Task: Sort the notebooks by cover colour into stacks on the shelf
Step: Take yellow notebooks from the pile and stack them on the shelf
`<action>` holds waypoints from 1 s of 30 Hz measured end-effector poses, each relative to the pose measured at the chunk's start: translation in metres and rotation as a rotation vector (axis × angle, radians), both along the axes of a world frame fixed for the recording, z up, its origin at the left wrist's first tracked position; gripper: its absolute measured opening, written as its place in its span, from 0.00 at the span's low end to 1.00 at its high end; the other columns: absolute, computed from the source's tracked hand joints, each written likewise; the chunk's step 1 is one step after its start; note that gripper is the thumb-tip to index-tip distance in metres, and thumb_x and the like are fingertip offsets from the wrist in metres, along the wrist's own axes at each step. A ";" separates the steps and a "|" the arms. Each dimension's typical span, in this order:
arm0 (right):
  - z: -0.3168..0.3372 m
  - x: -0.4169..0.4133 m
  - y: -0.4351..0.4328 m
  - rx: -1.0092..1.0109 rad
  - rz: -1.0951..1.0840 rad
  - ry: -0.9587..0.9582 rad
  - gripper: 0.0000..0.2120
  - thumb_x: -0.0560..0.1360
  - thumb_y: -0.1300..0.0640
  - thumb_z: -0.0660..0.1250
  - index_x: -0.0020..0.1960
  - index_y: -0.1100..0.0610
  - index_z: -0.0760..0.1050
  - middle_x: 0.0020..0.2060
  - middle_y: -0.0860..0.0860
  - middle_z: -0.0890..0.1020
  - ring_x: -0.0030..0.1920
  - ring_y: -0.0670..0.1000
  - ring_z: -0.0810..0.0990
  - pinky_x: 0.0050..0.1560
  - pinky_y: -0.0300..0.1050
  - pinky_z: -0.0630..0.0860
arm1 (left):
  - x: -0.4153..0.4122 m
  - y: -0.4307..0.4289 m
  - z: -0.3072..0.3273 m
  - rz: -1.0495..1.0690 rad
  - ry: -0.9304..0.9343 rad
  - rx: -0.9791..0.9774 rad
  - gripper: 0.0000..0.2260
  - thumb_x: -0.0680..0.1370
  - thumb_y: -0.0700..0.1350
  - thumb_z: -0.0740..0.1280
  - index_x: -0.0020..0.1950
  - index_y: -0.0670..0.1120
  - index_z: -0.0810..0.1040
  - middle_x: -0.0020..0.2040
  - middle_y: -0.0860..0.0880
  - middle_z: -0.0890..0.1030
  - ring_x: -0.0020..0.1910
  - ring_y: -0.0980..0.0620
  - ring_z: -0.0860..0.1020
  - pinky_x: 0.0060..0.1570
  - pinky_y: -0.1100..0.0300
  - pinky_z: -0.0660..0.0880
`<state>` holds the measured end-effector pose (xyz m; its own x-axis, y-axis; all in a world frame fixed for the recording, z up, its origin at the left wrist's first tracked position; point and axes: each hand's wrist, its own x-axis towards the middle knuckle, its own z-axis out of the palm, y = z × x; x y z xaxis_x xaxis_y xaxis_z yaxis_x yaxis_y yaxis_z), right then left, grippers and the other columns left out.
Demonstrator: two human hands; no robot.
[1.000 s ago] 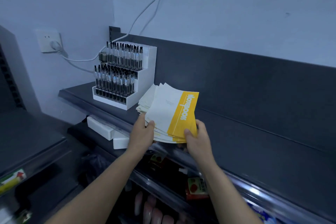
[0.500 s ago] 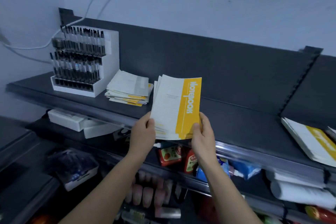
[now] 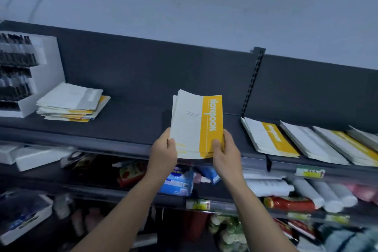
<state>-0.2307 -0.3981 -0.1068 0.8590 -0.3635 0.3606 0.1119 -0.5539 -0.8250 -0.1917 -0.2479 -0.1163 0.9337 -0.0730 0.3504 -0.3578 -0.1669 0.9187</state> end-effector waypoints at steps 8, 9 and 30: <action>0.011 -0.031 -0.110 -0.121 -0.078 0.065 0.17 0.82 0.56 0.56 0.70 0.54 0.66 0.58 0.53 0.79 0.54 0.55 0.77 0.52 0.52 0.73 | -0.022 -0.109 0.008 -0.082 0.046 -0.007 0.18 0.82 0.35 0.51 0.65 0.47 0.74 0.43 0.51 0.79 0.31 0.59 0.72 0.35 0.67 0.69; 0.012 -0.034 -0.122 -0.120 -0.092 0.087 0.18 0.82 0.56 0.56 0.71 0.56 0.65 0.61 0.55 0.77 0.58 0.57 0.76 0.55 0.52 0.72 | -0.022 -0.121 0.009 -0.095 0.059 0.003 0.19 0.82 0.35 0.51 0.66 0.48 0.74 0.44 0.51 0.79 0.30 0.58 0.70 0.35 0.64 0.69; 0.002 0.016 -0.284 -0.174 -0.290 0.170 0.09 0.81 0.54 0.56 0.59 0.53 0.70 0.48 0.50 0.80 0.47 0.54 0.77 0.46 0.49 0.74 | 0.055 -0.290 0.004 -0.109 0.065 0.317 0.15 0.79 0.38 0.52 0.56 0.48 0.75 0.42 0.47 0.80 0.29 0.53 0.68 0.28 0.60 0.63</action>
